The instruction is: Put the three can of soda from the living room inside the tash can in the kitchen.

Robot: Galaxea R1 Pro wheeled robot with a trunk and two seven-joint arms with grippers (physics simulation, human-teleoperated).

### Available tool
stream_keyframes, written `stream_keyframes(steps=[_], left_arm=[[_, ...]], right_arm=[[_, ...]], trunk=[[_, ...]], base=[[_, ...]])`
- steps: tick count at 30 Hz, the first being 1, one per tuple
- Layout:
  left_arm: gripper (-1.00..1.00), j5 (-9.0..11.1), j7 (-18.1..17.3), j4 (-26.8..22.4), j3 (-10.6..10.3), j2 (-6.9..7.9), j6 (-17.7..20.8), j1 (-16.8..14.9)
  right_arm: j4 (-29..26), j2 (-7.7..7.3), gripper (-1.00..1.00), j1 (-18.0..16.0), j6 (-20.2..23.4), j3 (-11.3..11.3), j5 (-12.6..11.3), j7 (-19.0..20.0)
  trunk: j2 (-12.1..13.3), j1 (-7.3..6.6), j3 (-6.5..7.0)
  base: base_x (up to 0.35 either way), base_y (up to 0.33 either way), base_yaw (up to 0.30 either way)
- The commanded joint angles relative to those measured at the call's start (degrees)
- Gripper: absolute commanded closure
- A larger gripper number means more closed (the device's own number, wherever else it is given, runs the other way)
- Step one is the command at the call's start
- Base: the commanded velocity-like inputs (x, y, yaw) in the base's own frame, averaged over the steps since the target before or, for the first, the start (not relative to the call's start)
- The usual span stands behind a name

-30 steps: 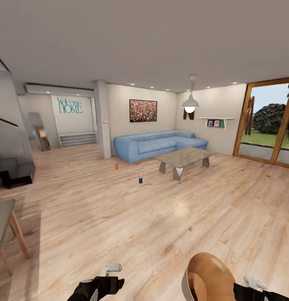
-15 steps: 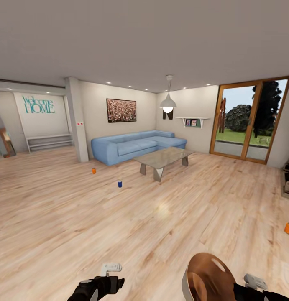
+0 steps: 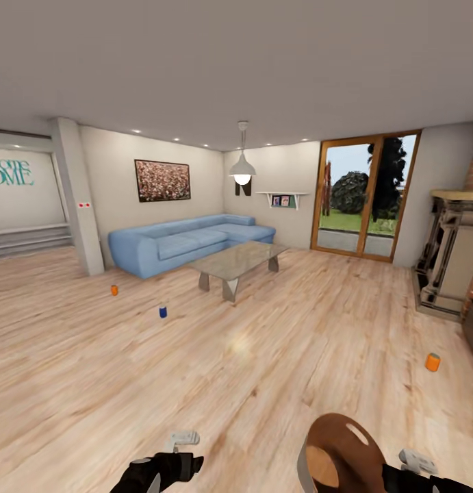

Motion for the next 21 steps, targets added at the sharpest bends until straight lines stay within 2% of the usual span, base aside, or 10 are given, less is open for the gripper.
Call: stream_keyframes(steps=[1, 21], left_arm=[[-1.00, 0.0, 0.0, 0.0, 0.0, 0.00, 0.0, 0.0], [-1.00, 0.0, -0.1, 0.0, 0.0, 0.00, 0.0, 0.0]], right_arm=[[-0.1, 0.00, 1.00, 0.0, 0.2, -0.2, -0.9, 0.4], [-0.1, -0.06, 1.00, 0.0, 0.2, -0.2, -0.9, 0.6]], trunk=[[0.0, 0.00, 0.01], [0.0, 0.00, 0.01]], base=[[0.345, 0.000, -0.286], [0.345, 0.017, -0.286]])
